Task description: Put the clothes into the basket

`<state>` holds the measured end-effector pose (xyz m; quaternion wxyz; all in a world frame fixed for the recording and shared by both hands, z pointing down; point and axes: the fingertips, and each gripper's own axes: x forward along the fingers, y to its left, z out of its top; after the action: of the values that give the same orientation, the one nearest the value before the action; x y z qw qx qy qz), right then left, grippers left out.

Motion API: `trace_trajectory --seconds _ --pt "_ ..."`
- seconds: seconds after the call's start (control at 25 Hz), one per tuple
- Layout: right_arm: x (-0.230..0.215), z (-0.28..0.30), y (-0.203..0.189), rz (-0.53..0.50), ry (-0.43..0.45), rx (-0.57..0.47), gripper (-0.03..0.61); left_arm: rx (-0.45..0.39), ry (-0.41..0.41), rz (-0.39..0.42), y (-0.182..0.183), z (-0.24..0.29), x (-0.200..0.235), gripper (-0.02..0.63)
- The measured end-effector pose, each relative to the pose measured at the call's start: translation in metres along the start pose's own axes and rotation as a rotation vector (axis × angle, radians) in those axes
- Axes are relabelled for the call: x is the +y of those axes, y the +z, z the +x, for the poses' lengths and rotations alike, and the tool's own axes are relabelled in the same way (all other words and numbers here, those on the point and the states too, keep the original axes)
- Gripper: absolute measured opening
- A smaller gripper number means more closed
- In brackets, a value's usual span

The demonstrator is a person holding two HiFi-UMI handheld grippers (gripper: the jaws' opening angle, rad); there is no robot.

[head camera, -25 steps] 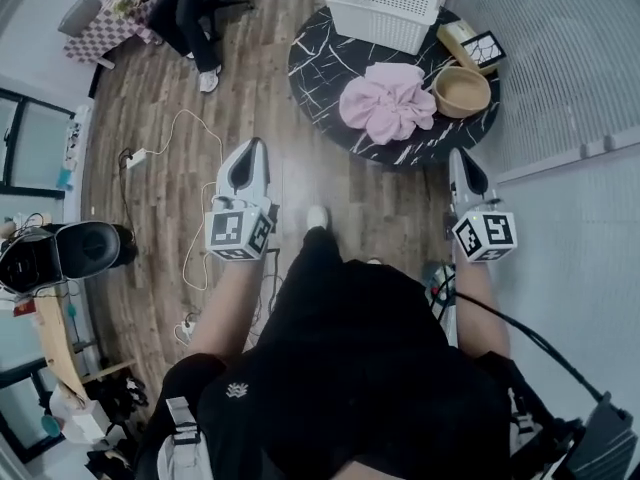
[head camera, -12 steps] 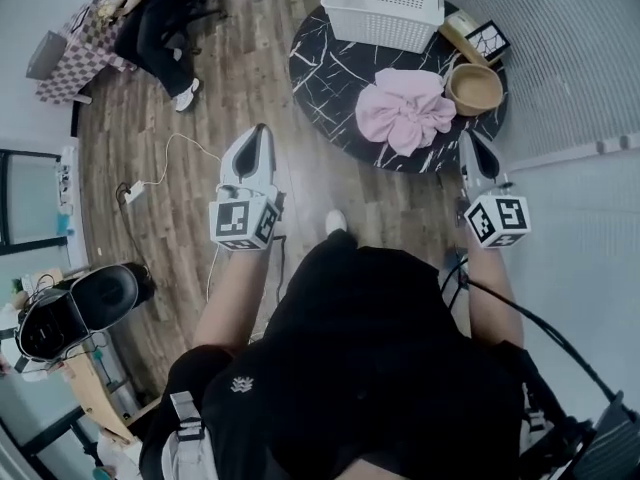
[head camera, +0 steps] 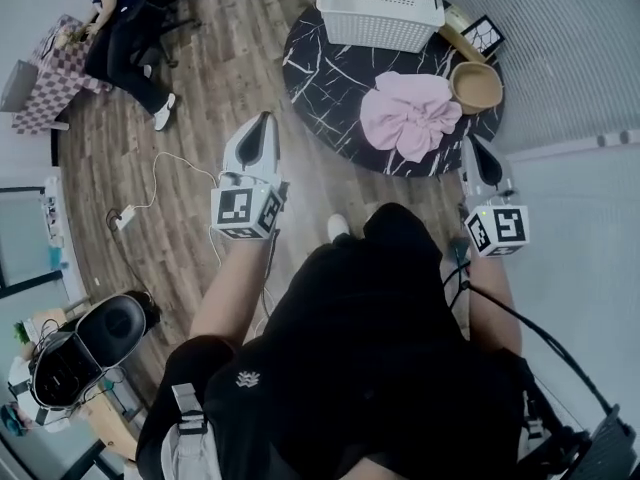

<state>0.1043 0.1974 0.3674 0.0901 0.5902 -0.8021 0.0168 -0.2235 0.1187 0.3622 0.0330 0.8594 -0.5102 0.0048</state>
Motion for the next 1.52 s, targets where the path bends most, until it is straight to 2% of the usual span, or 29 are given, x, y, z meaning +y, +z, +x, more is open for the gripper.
trace_trajectory --seconds 0.12,0.44,0.68,0.92,1.08,1.24,1.36,1.52 --pt "-0.004 0.004 0.000 -0.080 -0.021 0.024 0.002 -0.016 -0.045 0.000 0.003 0.019 -0.008 0.006" --pt "-0.033 0.052 -0.009 0.038 -0.044 -0.001 0.002 -0.016 -0.074 0.038 0.013 0.073 0.005 0.008" --pt "-0.066 0.106 -0.012 0.079 -0.059 -0.002 0.002 0.014 -0.085 0.074 0.010 0.127 0.018 0.008" --pt "-0.112 0.159 -0.009 0.128 -0.108 -0.017 0.002 0.068 -0.123 0.065 0.002 0.192 0.021 0.006" --pt "-0.141 0.181 -0.011 0.162 -0.144 -0.014 0.002 0.106 -0.158 0.095 -0.002 0.240 0.015 0.006" --pt "-0.162 0.187 -0.026 0.172 -0.183 0.011 0.002 0.103 -0.170 0.120 0.002 0.278 0.013 0.008" --pt "-0.177 0.187 -0.038 0.205 -0.236 0.034 0.002 0.107 -0.216 0.118 -0.002 0.304 0.005 0.006" --pt "-0.174 0.183 -0.052 0.217 -0.278 0.062 0.002 0.136 -0.308 0.122 -0.021 0.333 -0.009 0.006"
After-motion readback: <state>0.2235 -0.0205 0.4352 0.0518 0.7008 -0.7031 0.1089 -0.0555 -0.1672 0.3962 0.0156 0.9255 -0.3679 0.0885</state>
